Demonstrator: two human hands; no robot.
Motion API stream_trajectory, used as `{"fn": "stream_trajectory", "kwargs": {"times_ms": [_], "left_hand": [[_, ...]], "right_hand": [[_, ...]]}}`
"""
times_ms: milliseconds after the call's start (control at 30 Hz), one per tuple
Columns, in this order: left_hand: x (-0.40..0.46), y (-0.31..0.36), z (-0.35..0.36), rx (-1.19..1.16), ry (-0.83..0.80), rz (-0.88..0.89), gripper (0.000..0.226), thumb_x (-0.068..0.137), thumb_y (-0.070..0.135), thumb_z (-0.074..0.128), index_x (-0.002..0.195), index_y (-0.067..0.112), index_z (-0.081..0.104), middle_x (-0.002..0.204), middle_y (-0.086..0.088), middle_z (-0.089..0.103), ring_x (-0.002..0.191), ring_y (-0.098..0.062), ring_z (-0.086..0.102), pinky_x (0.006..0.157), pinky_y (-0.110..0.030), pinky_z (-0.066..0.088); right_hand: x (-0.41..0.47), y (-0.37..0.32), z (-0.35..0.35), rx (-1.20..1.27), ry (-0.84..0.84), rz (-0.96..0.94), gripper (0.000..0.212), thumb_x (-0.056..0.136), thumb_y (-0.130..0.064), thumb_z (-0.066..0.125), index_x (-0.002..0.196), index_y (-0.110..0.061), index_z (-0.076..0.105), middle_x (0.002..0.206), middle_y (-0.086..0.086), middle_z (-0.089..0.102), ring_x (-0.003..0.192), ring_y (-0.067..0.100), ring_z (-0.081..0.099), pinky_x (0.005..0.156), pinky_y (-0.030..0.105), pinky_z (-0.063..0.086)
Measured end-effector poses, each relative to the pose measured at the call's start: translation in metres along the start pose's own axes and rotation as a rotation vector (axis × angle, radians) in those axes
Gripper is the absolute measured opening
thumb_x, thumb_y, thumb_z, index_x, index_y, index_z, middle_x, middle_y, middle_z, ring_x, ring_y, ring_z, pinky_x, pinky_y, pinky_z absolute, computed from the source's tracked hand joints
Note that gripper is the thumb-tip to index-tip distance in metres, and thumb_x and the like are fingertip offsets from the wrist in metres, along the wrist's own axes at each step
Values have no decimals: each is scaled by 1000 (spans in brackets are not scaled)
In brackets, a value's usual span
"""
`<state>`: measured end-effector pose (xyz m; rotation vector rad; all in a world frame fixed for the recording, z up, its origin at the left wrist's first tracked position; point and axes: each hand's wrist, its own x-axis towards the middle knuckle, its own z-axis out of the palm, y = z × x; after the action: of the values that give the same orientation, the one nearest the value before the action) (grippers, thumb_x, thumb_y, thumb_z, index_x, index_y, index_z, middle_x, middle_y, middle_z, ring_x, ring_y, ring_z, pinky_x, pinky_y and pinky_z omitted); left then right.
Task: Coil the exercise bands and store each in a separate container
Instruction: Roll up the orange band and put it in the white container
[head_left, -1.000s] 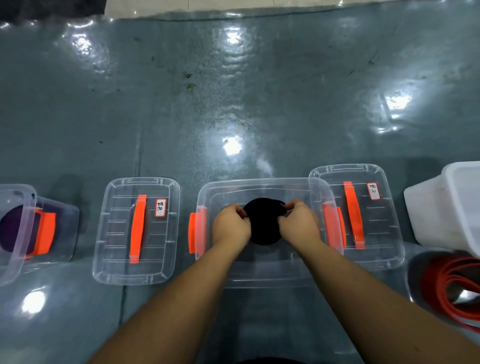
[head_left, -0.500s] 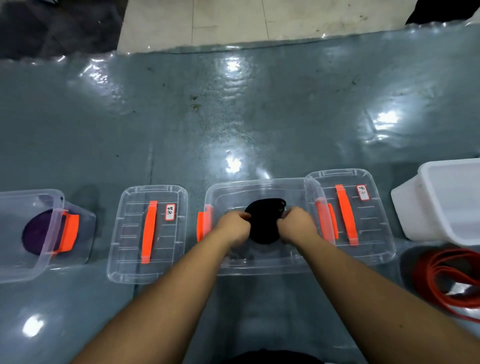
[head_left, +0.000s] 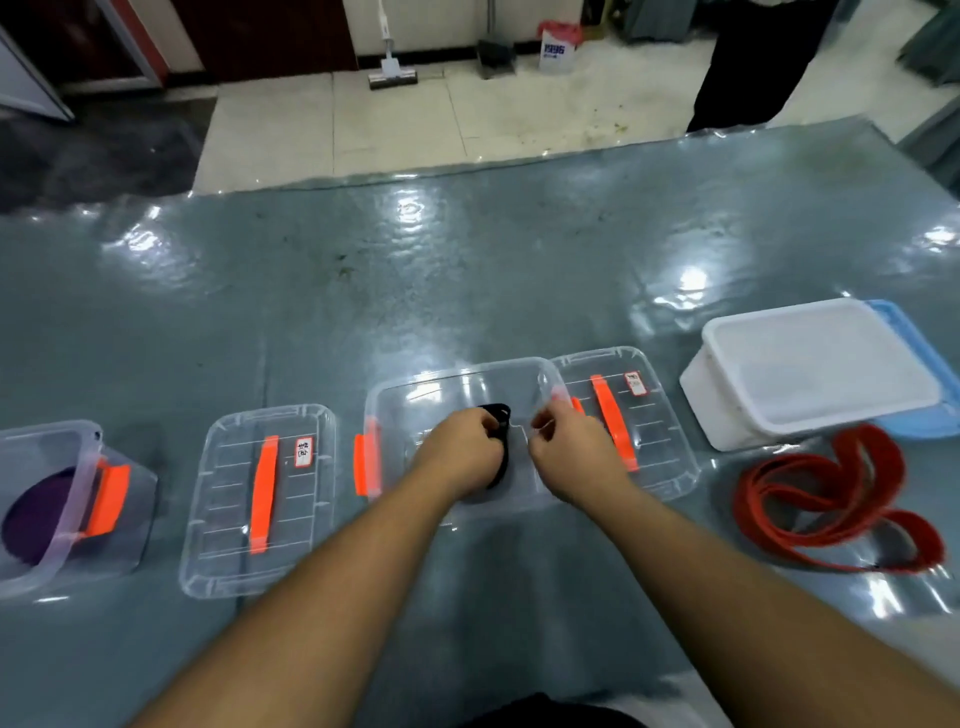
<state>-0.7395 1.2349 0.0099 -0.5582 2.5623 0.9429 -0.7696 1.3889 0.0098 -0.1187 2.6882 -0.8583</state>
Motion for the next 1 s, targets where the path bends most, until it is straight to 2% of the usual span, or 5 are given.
{"fn": "stream_trajectory", "kwargs": {"times_ms": [233,467,667,800,1000], "left_hand": [[-15,62,22,156,48,179,38,91,22,55,125,26,70,125,1,73,111,-23,69,85,-29,52],[-27,138,86,286,19,337,37,94,20,55,128,24,67,136,-5,64,121,-27,63,101,-36,51],[-43,202,164,346,-20,279,36,95,25,56,130,21,66,136,-7,63,122,-30,62,101,-38,51],[-57,235,205,323,-15,262,29,95,26,55,120,20,69,129,-7,67,118,-29,64,97,-39,53],[-67,266,243,340,-55,248,34,97,29,54,126,20,68,132,-9,65,119,-30,63,101,-38,52]], "right_hand": [[-19,54,-53,-54,82,39,20,93,-20,58,112,-19,67,112,9,75,107,35,66,78,35,45],[-29,147,-112,-87,81,4,12,93,-22,58,100,-15,66,105,13,75,103,39,66,83,42,53],[-37,255,-167,-72,16,-8,15,90,-22,59,103,-19,67,106,8,76,103,33,69,86,38,53],[-43,319,-194,-59,-22,82,14,91,-22,60,104,-21,66,103,5,76,100,31,70,87,39,55],[-53,382,-215,-52,16,191,13,90,-21,63,102,-19,66,105,7,75,101,33,68,83,37,52]]}}
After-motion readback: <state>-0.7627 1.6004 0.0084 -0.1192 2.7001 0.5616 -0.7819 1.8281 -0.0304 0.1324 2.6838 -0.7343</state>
